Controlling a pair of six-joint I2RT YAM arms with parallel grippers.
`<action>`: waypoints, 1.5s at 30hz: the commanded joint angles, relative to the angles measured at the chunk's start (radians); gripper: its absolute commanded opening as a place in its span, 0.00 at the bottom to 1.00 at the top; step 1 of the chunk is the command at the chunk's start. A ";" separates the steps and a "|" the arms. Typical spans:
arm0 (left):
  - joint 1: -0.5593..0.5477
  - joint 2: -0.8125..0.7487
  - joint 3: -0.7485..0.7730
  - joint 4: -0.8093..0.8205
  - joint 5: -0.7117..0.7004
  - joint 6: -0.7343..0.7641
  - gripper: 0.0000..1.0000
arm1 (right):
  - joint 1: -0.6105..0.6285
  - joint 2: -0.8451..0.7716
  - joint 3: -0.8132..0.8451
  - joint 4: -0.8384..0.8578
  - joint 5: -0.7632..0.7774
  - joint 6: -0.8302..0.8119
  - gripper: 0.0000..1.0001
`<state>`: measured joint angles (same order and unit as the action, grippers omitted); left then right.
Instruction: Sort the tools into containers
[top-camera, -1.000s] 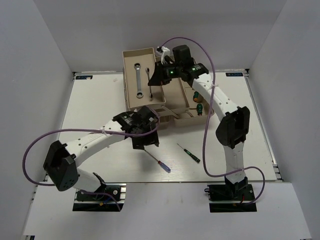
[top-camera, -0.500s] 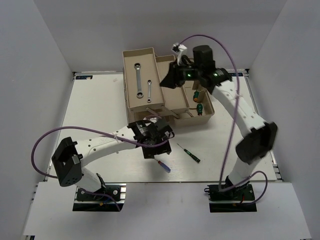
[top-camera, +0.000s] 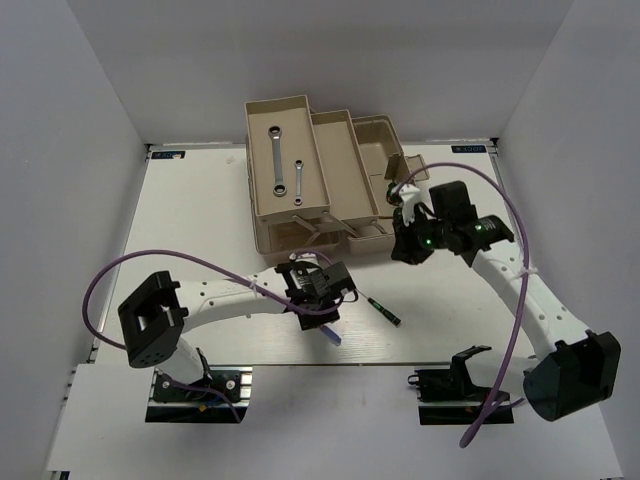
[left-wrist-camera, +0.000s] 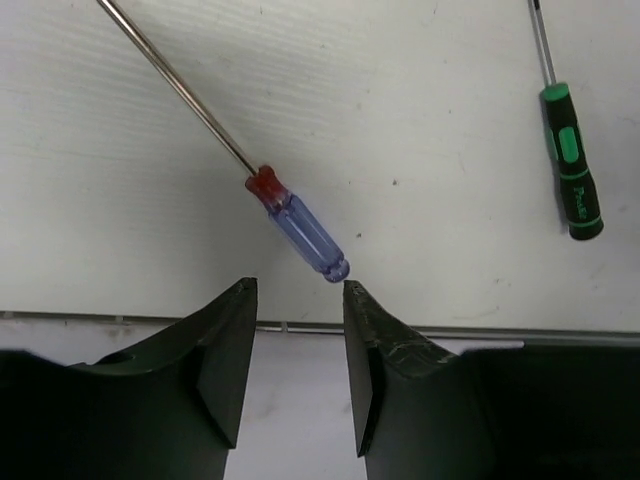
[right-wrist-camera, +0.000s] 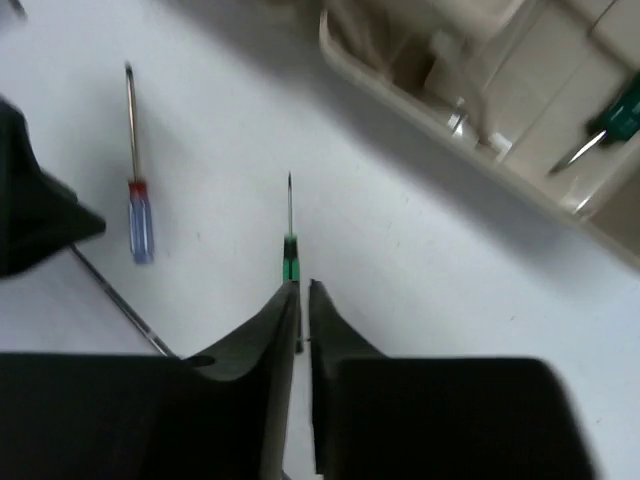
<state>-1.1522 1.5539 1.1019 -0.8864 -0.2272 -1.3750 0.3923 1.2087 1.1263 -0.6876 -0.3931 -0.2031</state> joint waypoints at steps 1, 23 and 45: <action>-0.011 0.006 0.000 0.032 -0.092 -0.047 0.50 | -0.009 -0.081 -0.077 -0.073 0.043 -0.064 0.18; -0.103 0.130 0.001 0.035 -0.112 -0.167 0.63 | 0.065 -0.009 -0.438 0.052 0.046 -0.199 0.58; -0.112 0.071 -0.042 0.007 -0.139 -0.207 0.63 | 0.278 0.114 -0.511 0.208 0.381 -0.045 0.00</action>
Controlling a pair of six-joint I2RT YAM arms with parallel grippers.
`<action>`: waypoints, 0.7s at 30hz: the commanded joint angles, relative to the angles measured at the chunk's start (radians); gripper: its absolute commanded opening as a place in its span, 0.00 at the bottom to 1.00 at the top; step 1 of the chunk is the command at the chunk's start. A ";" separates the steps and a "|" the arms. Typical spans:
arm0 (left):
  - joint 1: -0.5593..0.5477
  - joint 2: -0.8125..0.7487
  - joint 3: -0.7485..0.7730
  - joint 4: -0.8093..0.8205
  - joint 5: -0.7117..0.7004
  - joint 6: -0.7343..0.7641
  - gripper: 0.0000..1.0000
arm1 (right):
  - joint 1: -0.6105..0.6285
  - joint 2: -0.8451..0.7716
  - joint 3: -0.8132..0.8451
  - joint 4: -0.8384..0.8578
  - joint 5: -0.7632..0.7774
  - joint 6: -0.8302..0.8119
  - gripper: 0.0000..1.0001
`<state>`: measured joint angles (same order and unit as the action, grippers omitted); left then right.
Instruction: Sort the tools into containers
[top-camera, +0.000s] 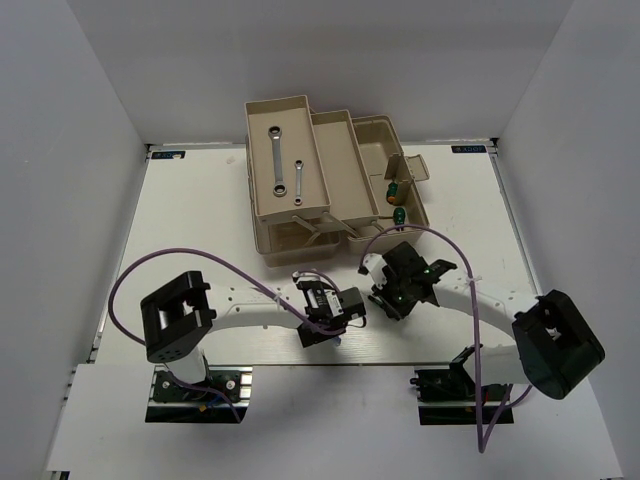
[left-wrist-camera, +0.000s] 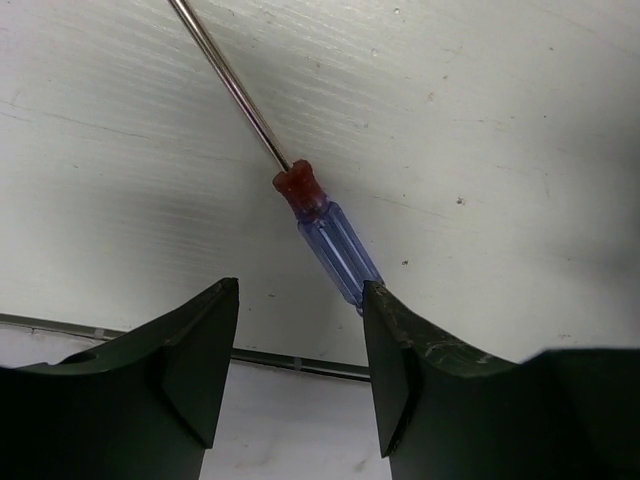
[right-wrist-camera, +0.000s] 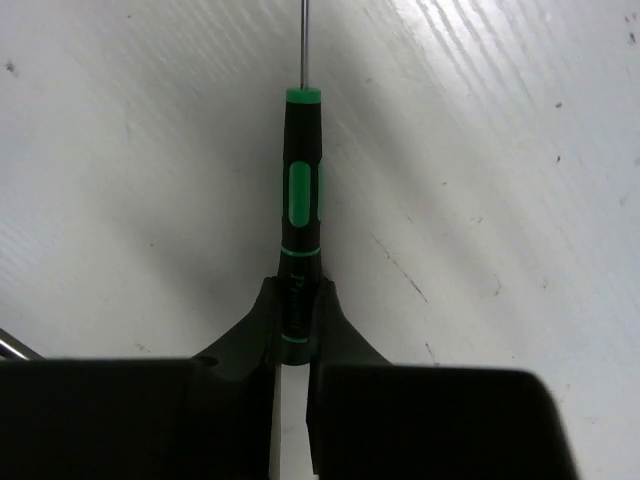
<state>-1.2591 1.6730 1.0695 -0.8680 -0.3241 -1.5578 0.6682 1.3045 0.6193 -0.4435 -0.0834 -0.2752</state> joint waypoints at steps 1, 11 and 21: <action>-0.005 -0.048 -0.009 -0.011 -0.043 -0.024 0.63 | -0.007 0.006 0.006 -0.056 0.051 0.022 0.00; -0.005 -0.078 -0.060 0.030 -0.043 -0.024 0.63 | -0.064 -0.411 0.411 -0.497 -0.224 -0.179 0.00; -0.005 -0.105 -0.019 0.030 -0.084 -0.001 0.63 | -0.071 -0.196 0.584 -0.206 0.045 0.033 0.00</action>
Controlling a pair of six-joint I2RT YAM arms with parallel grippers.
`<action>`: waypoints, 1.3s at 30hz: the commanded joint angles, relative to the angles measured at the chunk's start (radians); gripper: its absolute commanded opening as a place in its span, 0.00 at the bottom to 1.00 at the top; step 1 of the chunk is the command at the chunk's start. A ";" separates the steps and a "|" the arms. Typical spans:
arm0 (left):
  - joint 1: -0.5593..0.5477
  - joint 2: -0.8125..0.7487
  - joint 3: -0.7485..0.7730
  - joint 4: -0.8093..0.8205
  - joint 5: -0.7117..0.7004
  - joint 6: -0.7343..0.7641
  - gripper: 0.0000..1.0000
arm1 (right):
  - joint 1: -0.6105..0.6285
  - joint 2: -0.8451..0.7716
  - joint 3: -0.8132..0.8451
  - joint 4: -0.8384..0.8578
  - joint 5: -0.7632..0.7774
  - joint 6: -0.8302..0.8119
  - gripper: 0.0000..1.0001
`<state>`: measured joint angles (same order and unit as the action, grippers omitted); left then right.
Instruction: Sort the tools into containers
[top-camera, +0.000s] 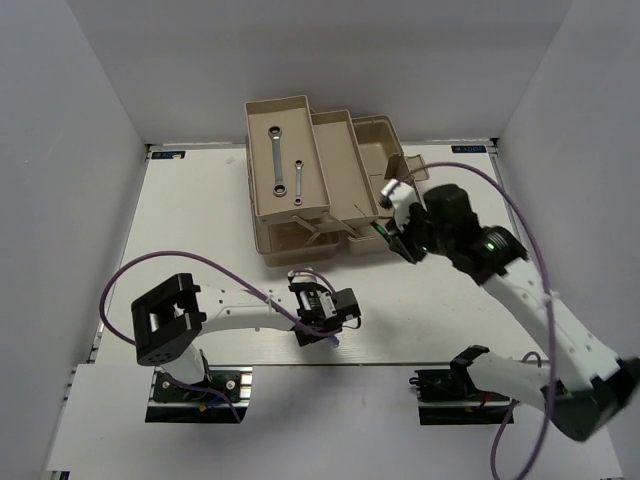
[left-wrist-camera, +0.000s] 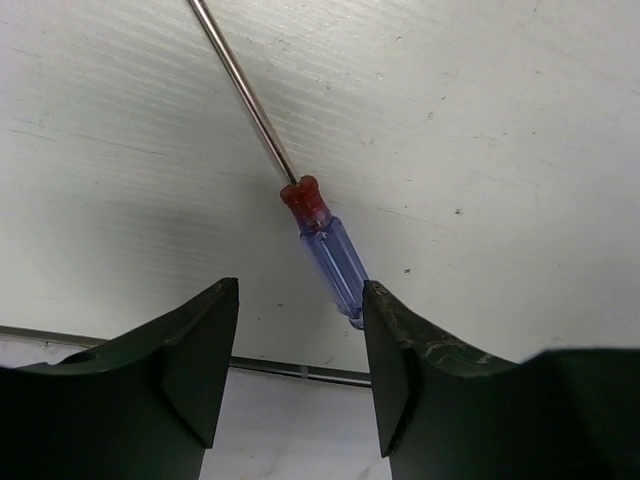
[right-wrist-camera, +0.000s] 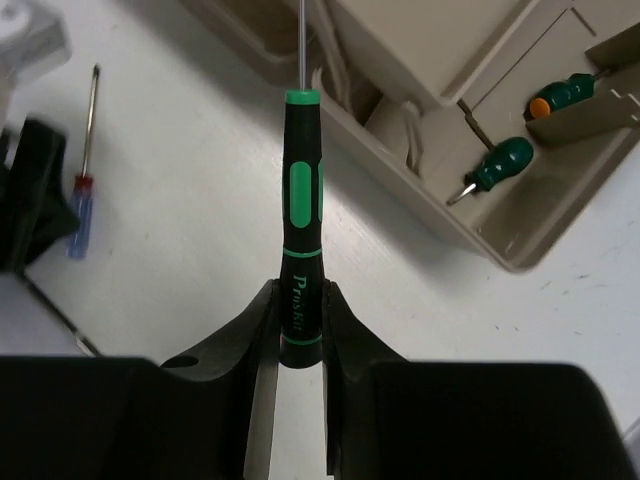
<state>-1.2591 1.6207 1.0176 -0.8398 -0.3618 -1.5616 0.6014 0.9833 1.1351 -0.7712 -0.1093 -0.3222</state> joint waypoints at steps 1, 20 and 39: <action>-0.005 -0.053 0.033 0.002 -0.055 0.003 0.63 | -0.003 0.158 0.087 0.189 0.072 0.109 0.00; 0.007 0.123 0.107 0.041 -0.088 0.040 0.63 | -0.060 0.704 0.566 0.145 0.010 0.212 0.69; -0.041 0.151 0.139 0.009 -0.017 0.191 0.00 | -0.253 0.266 0.189 0.073 -0.050 0.238 0.79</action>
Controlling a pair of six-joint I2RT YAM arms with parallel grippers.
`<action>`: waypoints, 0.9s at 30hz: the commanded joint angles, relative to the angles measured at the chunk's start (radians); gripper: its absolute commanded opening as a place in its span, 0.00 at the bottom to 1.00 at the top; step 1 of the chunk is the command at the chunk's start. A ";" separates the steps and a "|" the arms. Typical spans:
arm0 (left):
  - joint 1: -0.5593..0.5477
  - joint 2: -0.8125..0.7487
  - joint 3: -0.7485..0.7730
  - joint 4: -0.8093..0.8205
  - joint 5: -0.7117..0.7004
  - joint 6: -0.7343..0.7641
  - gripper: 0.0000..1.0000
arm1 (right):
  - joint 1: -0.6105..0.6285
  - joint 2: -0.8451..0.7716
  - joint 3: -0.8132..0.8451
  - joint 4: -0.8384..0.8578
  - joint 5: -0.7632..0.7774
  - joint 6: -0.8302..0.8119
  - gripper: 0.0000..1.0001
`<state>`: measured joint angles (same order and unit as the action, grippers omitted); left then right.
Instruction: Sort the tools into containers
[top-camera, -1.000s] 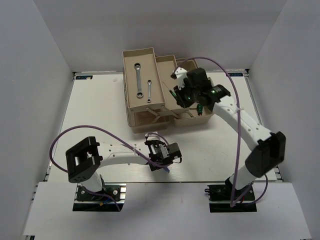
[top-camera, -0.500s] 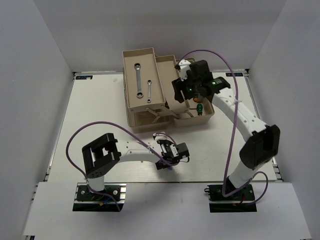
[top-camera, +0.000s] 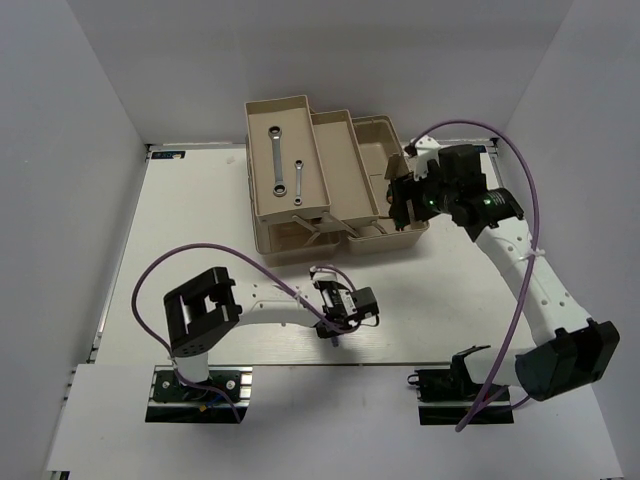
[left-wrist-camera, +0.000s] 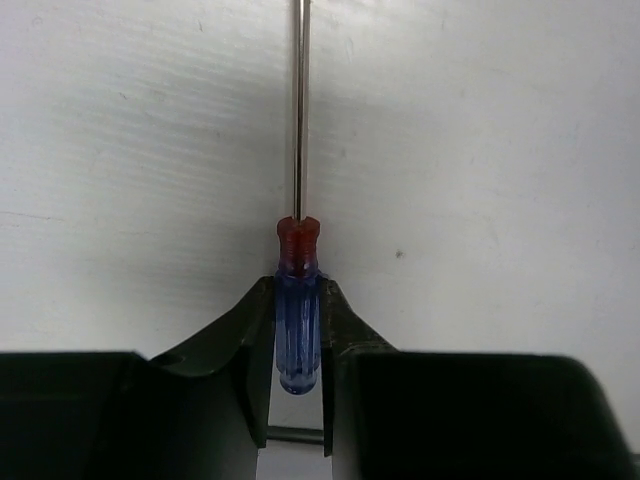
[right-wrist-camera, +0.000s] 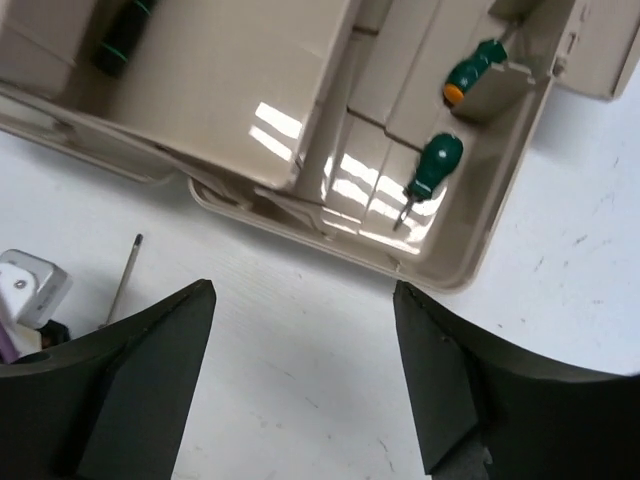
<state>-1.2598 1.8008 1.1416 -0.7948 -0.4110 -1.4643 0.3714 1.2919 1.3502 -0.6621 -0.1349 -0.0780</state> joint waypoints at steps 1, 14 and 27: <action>-0.052 -0.043 0.045 -0.037 0.032 0.138 0.00 | -0.032 -0.054 -0.057 -0.044 -0.019 -0.015 0.79; -0.081 -0.278 0.208 -0.009 -0.047 0.628 0.00 | -0.149 -0.299 -0.290 0.015 0.317 -0.117 0.00; 0.315 0.200 1.029 -0.049 -0.074 0.880 0.00 | -0.204 -0.365 -0.387 -0.076 0.180 -0.083 0.00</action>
<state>-1.0023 1.8687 2.0090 -0.7685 -0.4763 -0.6605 0.1738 0.9386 0.9634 -0.7258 0.0971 -0.1673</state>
